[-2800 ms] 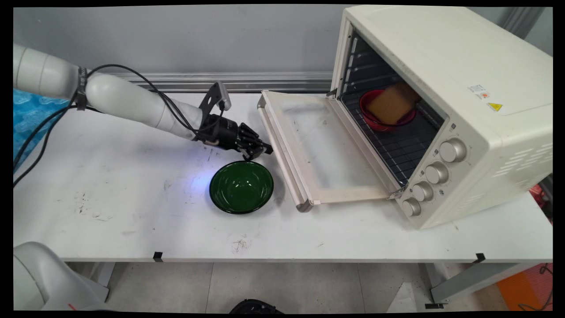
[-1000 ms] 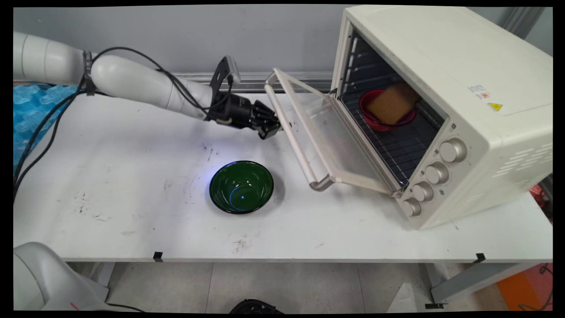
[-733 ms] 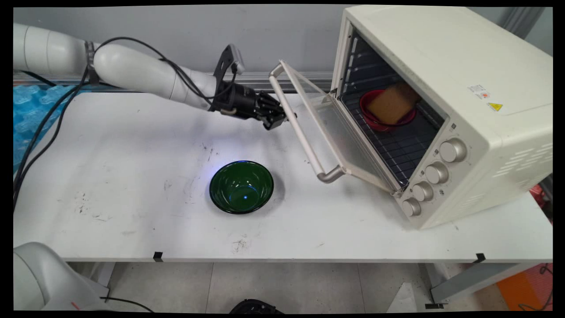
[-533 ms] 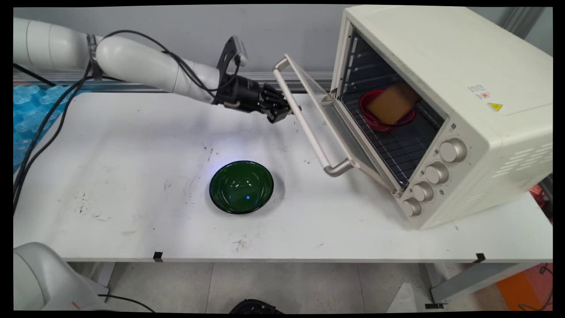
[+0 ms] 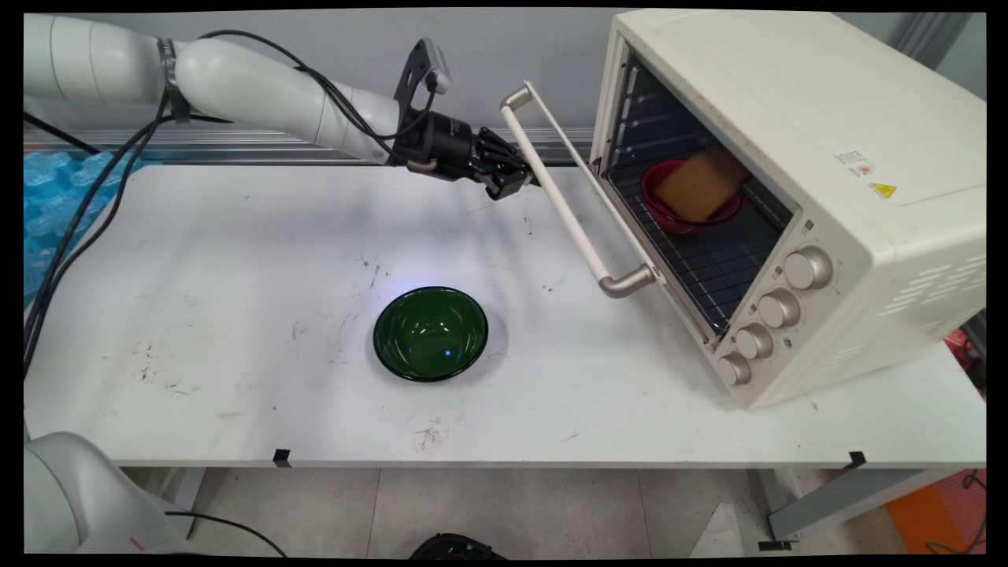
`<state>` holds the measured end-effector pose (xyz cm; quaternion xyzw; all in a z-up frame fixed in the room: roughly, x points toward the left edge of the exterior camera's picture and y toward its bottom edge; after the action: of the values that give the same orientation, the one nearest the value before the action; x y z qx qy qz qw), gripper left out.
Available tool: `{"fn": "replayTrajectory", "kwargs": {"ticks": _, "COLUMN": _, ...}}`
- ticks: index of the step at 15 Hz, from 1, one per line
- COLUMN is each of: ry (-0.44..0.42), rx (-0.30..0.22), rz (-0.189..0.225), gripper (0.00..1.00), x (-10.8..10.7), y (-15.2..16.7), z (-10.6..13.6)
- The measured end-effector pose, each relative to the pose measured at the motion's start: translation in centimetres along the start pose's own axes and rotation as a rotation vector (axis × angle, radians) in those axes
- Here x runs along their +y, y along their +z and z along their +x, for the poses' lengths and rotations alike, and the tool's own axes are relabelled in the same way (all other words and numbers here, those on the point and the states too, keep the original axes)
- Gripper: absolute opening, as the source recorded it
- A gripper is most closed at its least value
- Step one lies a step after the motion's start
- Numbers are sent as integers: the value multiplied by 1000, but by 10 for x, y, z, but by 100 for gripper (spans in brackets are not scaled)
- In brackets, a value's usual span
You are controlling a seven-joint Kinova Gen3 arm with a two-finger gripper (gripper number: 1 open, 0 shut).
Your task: Close the oven
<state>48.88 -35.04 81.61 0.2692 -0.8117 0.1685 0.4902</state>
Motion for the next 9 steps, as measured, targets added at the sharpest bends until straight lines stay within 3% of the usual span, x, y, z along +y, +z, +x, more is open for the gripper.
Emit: {"fn": "replayTrajectory", "kwargs": {"ticks": 9, "ry": 16, "rx": -29, "rz": -2, "gripper": 0, "x": -6, "y": -2, "z": 3}}
